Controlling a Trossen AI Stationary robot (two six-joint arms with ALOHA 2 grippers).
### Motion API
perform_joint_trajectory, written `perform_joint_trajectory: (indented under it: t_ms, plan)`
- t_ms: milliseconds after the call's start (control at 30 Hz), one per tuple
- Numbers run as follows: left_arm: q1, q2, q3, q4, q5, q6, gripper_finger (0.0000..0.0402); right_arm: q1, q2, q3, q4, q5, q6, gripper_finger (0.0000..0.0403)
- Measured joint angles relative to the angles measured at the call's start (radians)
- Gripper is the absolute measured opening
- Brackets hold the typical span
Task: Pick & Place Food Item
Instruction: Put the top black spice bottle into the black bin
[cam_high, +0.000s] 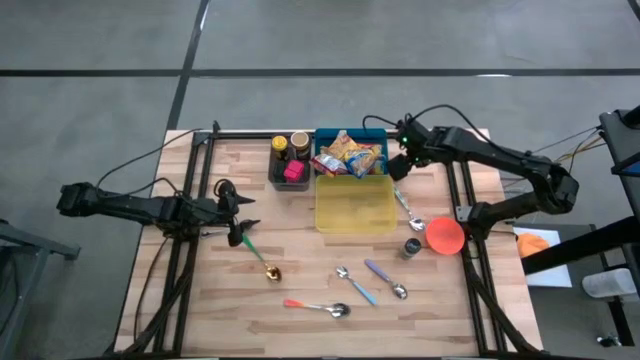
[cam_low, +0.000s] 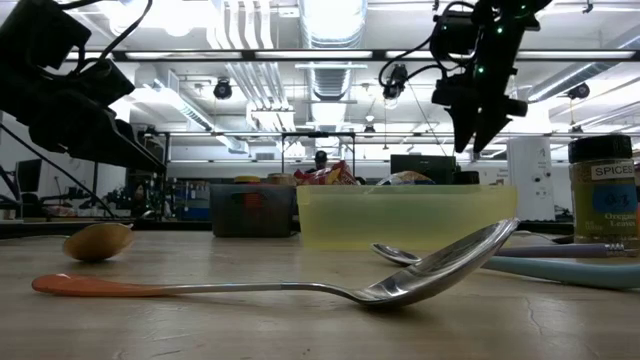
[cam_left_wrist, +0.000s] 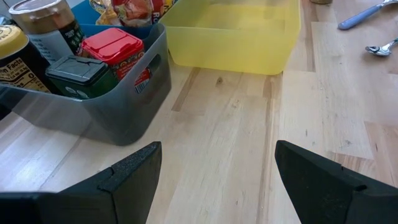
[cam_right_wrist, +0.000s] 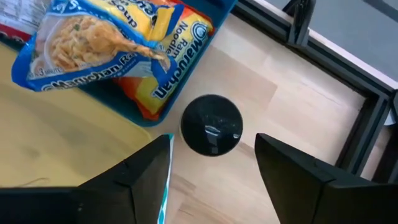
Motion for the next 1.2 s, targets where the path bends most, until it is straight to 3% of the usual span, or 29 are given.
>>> perform_joint_trajectory:
  t_ms: [300,533,733,1200]
  plan:
    - [0.000,0.000,0.000,-0.004,0.000,0.000,0.0317,0.001,0.000,-0.058,0.090,0.001,-0.045,0.0297]
    - [0.000,0.000,0.000,-0.005,0.000,0.000,0.0317,-0.002,0.002,-0.101,0.125,0.106,-0.045,0.0362]
    - [0.000,0.000,0.000,-0.005,0.000,0.000,0.0317,-0.007,0.011,-0.132,0.218,0.106,-0.044,0.0368]
    - [0.000,0.000,0.000,-0.005,0.000,0.000,0.0317,-0.017,0.107,-0.144,0.235,0.105,-0.044,0.0367]
